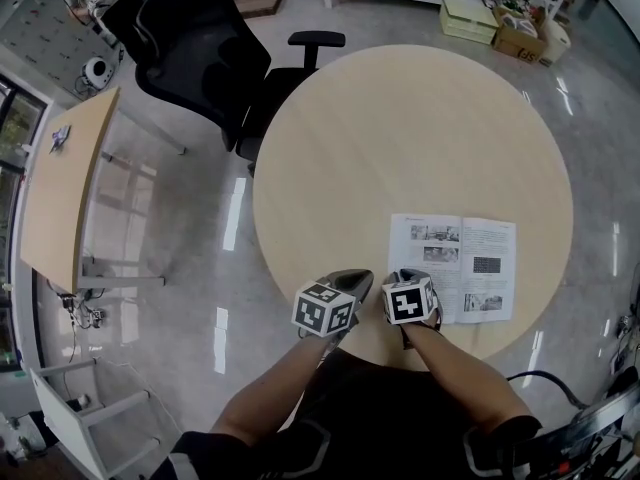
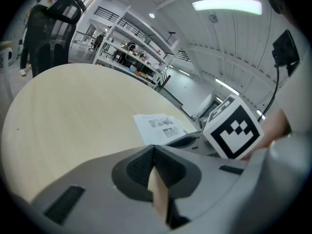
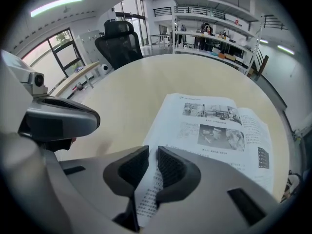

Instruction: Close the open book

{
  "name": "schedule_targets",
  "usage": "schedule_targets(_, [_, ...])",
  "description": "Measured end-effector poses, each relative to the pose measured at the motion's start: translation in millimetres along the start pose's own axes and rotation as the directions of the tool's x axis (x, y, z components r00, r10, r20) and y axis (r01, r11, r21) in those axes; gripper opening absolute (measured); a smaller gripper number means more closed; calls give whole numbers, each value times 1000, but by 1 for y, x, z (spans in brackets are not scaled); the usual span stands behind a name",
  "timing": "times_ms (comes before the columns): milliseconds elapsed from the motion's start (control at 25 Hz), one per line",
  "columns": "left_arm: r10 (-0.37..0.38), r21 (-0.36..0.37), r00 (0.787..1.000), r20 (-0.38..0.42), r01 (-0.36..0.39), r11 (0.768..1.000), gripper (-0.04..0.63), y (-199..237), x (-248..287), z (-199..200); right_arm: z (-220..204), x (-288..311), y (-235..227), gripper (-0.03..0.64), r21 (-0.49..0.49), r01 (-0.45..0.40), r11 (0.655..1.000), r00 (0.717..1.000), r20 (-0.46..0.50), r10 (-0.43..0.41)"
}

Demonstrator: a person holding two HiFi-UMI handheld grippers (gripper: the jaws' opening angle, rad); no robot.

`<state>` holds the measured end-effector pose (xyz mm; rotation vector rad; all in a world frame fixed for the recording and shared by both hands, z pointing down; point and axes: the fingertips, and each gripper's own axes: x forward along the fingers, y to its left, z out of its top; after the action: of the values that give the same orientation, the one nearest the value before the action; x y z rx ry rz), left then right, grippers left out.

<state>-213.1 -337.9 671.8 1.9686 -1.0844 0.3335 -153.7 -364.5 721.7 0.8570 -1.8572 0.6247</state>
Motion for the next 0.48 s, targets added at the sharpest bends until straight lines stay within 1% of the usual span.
schedule_targets(200, [0, -6, 1000, 2, 0, 1000, -14, -1, 0, 1, 0, -7, -3, 17, 51, -12, 999, 1000, 30, 10])
schedule_targets(360, [3, -12, 1000, -3, -3, 1000, -14, 0, -2, 0, -3, -11, -4, 10, 79, -30, 996, 999, 38, 28])
schedule_targets(480, [2, -5, 1000, 1, -2, 1000, -14, -3, 0, 2, -5, -16, -9, 6, 89, -25, 996, 999, 44, 22])
